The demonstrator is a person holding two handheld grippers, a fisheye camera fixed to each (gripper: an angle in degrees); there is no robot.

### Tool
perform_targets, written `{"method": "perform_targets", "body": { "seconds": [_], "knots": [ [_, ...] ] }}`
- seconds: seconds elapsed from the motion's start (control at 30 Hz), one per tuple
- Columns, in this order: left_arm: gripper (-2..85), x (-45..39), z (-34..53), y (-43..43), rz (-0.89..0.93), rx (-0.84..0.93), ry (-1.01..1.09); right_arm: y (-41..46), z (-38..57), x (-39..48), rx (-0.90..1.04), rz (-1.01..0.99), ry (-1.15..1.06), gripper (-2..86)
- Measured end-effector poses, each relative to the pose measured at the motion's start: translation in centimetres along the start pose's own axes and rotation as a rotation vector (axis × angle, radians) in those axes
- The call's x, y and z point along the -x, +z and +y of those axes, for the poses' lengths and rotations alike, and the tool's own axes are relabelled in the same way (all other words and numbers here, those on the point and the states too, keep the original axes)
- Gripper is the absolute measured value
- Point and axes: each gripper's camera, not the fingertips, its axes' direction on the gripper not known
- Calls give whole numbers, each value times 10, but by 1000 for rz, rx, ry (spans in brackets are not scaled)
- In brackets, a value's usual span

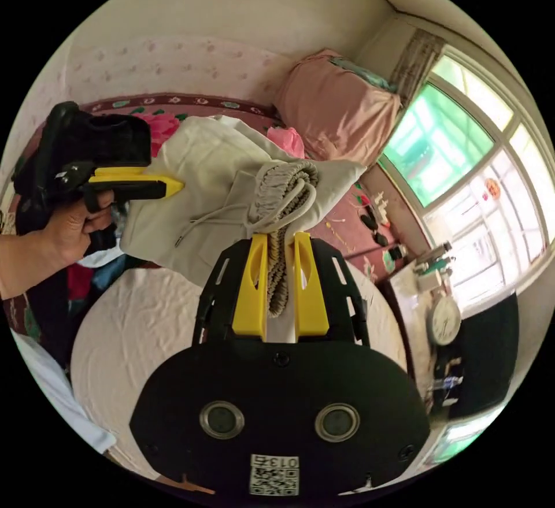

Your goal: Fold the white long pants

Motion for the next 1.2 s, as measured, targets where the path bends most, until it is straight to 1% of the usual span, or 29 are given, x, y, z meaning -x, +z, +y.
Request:
{"method": "perform_targets", "body": {
  "seconds": [0.07, 0.13, 0.3, 0.33, 0.4, 0.47, 0.6, 0.8, 0.87, 0.93, 0.97, 1.07, 1.2],
  "knots": [
    [31, 45, -12, 28, -59, -17, -4, 50, -35, 20, 20, 21, -52, 75],
    [31, 77, -16, 45, -69, -13, -50, 100, -64, 40, 45, 20, -86, 75],
    [29, 144, 10, 73, -158, -3, -138, 244, -110, 115, 104, -95, -198, 75],
    [28, 159, 23, 78, -182, 21, -168, 259, -112, 125, 119, -115, -206, 75],
    [28, 178, 40, 83, -223, 75, -209, 319, -115, 170, 210, -206, -251, 75],
    [27, 201, 56, 93, -253, 143, -291, 358, -112, 207, 276, -235, -315, 75],
    [26, 218, 59, 116, -271, 198, -307, 430, -94, 272, 374, -203, -439, 76],
    [25, 253, 59, 144, -213, 214, -336, 510, -68, 300, 453, -249, -475, 76],
    [25, 270, 62, 147, -192, 211, -394, 529, -59, 307, 467, -254, -471, 76],
    [25, 277, 65, 145, -194, 222, -399, 542, -51, 314, 474, -266, -475, 76],
    [26, 280, 68, 143, -224, 247, -373, 548, -46, 319, 475, -273, -482, 76],
    [28, 284, 76, 136, -284, 306, -334, 549, -31, 335, 425, -310, -528, 76],
    [30, 286, 82, 130, -296, 358, -291, 555, -5, 366, 368, -326, -569, 75]
  ]
}}
